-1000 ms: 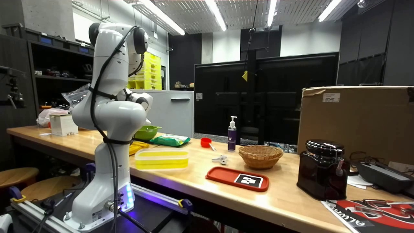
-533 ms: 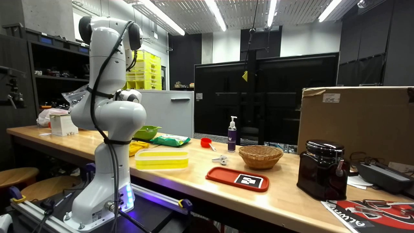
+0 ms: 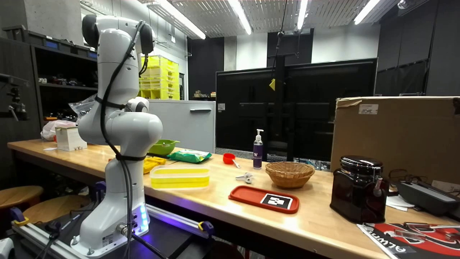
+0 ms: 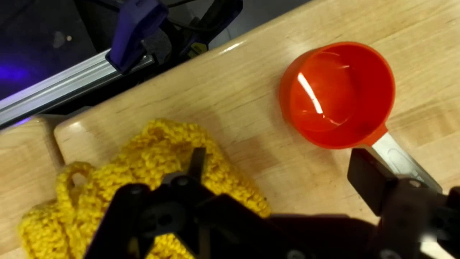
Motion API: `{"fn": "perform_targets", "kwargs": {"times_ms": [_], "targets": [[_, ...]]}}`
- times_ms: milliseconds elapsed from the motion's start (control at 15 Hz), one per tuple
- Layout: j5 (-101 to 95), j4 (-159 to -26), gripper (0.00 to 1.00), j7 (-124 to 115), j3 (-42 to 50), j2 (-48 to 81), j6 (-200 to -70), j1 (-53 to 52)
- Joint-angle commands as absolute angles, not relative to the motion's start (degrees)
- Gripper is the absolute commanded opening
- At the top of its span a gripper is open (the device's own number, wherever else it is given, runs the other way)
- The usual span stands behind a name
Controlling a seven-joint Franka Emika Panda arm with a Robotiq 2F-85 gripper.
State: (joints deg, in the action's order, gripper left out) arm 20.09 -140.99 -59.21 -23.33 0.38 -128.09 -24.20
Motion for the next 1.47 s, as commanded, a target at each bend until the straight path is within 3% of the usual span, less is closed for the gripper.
{"fn": "perform_targets", "kwargs": {"times_ms": [0, 467, 1400], "targets": [[16.74, -138.99, 1.00, -60.94, -23.02, -1.44, -124.86, -23.55], [14.36, -137.25, 1.00, -63.57, -22.41, -4.26, -119.18, -22.35], [26.19, -154.18, 1.00, -66.87, -24.41, -17.43, -119.69, -24.07]]}}
